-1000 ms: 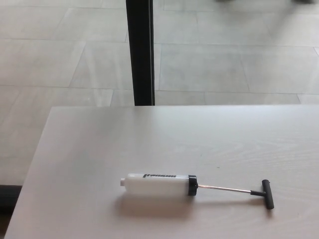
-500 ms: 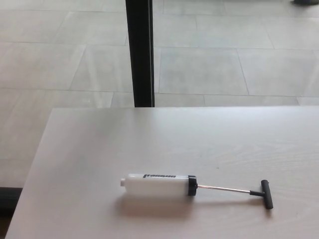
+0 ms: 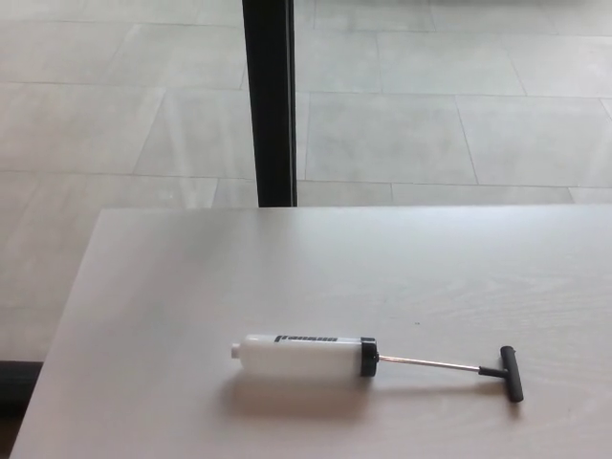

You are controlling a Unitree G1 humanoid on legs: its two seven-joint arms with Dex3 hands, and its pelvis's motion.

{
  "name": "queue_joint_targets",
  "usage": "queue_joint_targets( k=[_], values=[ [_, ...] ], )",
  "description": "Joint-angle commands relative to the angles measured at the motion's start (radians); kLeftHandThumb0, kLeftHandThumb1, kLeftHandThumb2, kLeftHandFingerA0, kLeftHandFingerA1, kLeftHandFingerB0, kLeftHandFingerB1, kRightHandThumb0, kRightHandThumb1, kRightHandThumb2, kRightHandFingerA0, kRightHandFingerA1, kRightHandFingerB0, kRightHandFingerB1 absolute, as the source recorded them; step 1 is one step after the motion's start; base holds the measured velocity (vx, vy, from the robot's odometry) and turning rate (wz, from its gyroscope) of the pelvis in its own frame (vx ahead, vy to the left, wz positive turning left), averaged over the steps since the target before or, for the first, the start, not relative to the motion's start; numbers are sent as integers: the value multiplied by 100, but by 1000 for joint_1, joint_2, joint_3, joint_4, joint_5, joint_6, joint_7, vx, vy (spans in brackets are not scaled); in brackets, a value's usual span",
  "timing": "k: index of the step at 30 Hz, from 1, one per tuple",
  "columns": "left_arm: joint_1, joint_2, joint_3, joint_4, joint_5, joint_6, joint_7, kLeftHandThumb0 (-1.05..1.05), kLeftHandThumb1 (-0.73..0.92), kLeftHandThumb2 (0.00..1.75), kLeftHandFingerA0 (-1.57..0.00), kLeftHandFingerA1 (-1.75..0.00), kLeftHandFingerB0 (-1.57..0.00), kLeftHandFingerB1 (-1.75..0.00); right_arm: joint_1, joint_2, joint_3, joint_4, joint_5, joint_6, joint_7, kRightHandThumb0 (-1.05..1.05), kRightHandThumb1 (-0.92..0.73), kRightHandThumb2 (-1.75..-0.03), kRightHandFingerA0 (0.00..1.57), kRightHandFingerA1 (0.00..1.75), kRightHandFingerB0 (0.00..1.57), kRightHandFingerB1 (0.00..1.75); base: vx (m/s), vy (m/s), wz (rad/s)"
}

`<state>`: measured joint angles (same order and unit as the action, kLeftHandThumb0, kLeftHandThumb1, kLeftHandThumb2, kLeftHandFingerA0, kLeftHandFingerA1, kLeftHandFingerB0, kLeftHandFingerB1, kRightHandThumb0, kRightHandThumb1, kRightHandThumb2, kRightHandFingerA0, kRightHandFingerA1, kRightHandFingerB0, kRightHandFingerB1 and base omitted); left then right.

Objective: The robot uses its left hand to lift the air pump kept on the middle of the desk and use the right hand to pull out the handle

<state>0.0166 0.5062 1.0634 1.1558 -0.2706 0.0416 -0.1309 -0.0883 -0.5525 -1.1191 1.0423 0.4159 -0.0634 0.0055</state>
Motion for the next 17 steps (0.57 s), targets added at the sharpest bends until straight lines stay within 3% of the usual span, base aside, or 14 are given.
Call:
queue_joint_targets(
  k=[1, 2, 4, 5, 6, 7, 8, 9, 12, 13, 17],
  values=[
    [-8, 40, -27, 4, -71, -35, 38, -52, 55, 89, -51, -70, -38, -58, 9, 10, 44, -13, 38, -65, -8, -80, -85, -66, 20, 59, 15, 35, 0, 0, 0],
    [-9, 46, -42, 6, -68, -33, 33, -50, 73, 62, -53, -67, -38, -49, 8, -6, 53, 11, 36, -70, -9, -77, -82, -66, 27, 62, 17, 35, 0, 0, 0],
    [-15, 50, -59, 7, -76, -33, 36, -50, 73, 62, -53, -67, -38, -49, 15, -9, 59, 17, 48, -76, -10, -77, -82, -66, 27, 62, 17, 35, 0, 0, 0],
    [-19, 53, -64, 11, -81, -30, 37, -49, 73, 60, -53, -68, -39, -50, 14, -11, 65, 20, 49, -79, -13, -79, -65, -101, 28, 65, 14, 47, 0, 0, 0],
    [-22, 56, -68, 16, -87, -27, 37, -49, 73, 60, -53, -68, -39, -50, 11, -13, 73, 23, 48, -81, -17, -79, -65, -101, 28, 65, 14, 47, 0, 0, 0],
    [-23, 56, -74, 21, -95, -28, 39, -50, 71, 61, -55, -72, -40, -53, 11, -15, 78, 25, 52, -83, -19, -80, -80, -64, 32, 66, 22, 38, 0, 0, 0],
    [-29, 61, -82, 31, -95, -20, 55, -50, 69, 59, -59, -72, -42, -53, 11, 1, 92, -5, 52, -80, -19, -78, -81, -65, 25, 58, 18, 35, 0, 0, 0],
    [-33, 65, -86, 40, -101, -15, 59, -50, 69, 59, -59, -72, -42, -53, 16, -1, 117, 0, 34, -86, -21, -79, -64, -102, 23, 60, 10, 46, 0, 0, 0],
    [-32, 64, -98, 46, -116, -21, 53, -47, 70, 60, -58, -71, -42, -53, 22, 12, 123, -37, 66, -70, -14, -79, -62, -101, 22, 59, 11, 46, 0, 0, 0],
    [-29, 64, -100, 47, -120, -21, 50, -48, 70, 60, -56, -70, -39, -52, 29, 15, 125, -51, 73, -62, -9, -78, -82, -65, 24, 55, 18, 34, 0, 0, 0],
    [-21, 65, -119, 36, -130, -21, 48, -52, 70, 61, -56, -70, -39, -53, 28, 30, 134, -88, 93, -47, -17, -77, -83, -65, 24, 54, 15, 33, 0, 0, 0]
  ],
)
